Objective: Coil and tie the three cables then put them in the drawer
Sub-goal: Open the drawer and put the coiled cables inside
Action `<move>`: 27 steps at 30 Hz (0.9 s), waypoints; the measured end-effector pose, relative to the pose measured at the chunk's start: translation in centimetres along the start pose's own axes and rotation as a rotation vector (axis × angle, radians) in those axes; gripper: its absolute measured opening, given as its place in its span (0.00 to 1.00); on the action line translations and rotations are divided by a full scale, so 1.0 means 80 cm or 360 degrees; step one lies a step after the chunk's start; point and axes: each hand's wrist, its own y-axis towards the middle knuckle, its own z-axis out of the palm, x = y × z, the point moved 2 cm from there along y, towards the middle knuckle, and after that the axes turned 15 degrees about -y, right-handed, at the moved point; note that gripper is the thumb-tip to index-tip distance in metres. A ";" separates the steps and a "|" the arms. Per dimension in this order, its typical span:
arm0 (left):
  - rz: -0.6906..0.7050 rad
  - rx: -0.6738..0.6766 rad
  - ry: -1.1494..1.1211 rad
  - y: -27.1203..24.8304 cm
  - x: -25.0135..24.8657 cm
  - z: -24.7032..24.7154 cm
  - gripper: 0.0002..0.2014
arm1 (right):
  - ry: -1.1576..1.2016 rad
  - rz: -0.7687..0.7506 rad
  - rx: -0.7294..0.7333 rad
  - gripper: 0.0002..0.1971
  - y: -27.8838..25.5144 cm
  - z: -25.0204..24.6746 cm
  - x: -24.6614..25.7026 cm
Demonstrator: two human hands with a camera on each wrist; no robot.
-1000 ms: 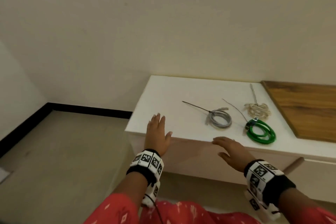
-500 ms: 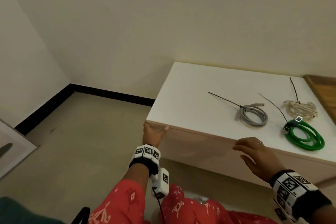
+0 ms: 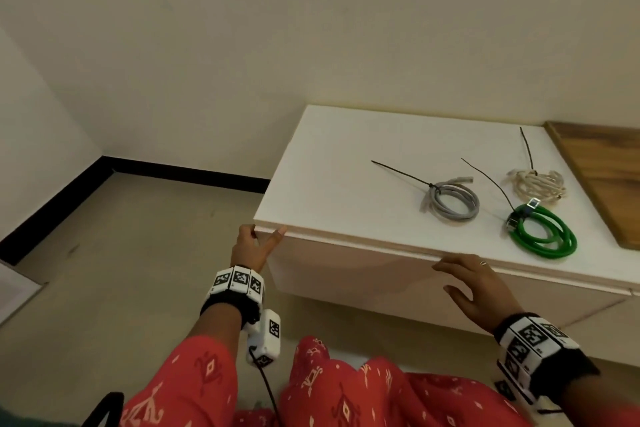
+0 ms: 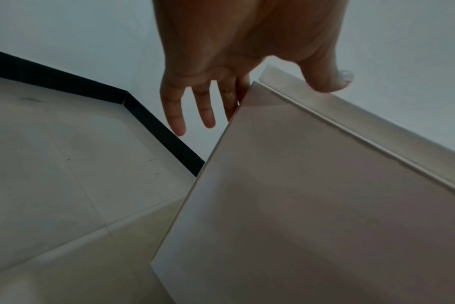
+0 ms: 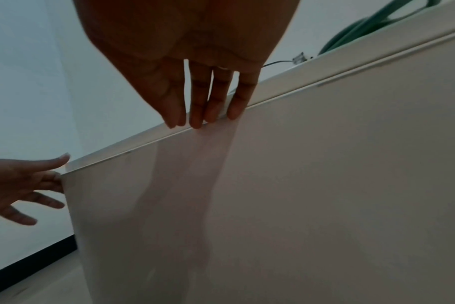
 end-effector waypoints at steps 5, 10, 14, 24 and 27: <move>0.0045 -0.0143 0.0379 -0.028 -0.010 -0.013 0.24 | -0.0050 0.0377 0.0108 0.15 -0.014 -0.022 -0.018; 0.0802 0.0093 0.0878 -0.086 -0.036 0.018 0.15 | 0.0087 0.0684 0.0796 0.12 -0.032 -0.034 -0.031; 0.0573 0.0580 0.1018 -0.118 -0.043 0.033 0.11 | 0.0191 0.0688 0.0967 0.10 -0.037 -0.045 -0.025; 0.0038 0.0939 0.1449 -0.148 -0.049 0.008 0.14 | 0.0474 0.0598 0.1414 0.16 -0.082 -0.058 0.007; -0.0034 0.0991 0.1520 -0.157 -0.050 0.006 0.11 | 0.0504 0.0596 0.1466 0.16 -0.095 -0.061 0.011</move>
